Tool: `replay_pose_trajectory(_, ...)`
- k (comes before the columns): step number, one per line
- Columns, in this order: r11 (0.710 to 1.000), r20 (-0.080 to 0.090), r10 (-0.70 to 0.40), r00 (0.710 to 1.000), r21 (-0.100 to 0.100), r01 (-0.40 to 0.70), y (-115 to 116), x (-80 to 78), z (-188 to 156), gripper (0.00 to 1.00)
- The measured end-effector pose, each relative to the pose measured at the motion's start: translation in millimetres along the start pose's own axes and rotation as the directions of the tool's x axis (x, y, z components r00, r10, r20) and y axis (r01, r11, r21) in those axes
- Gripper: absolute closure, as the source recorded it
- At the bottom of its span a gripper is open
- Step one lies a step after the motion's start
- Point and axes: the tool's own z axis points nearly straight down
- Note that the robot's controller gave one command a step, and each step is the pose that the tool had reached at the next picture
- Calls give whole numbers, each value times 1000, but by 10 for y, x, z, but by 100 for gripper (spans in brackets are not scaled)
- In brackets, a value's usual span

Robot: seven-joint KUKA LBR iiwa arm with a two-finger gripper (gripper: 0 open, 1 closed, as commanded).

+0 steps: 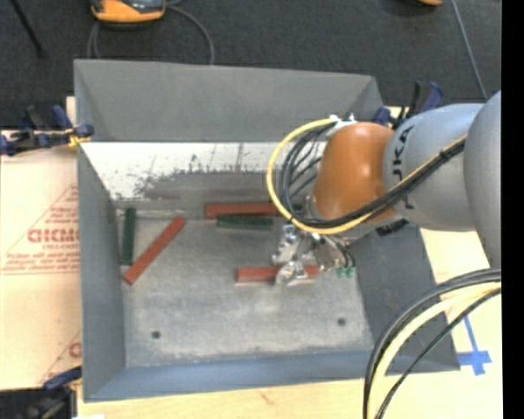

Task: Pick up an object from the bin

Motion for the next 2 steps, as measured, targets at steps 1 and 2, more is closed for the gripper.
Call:
replay_pose_trajectory(1, 1000, 0, 0, 1000, 0, 0, 0, 0, 0, 100)
replay_pose_trajectory(2, 1000, -3, 0, 1000, 0, 0, 1, 7, -28, 100)
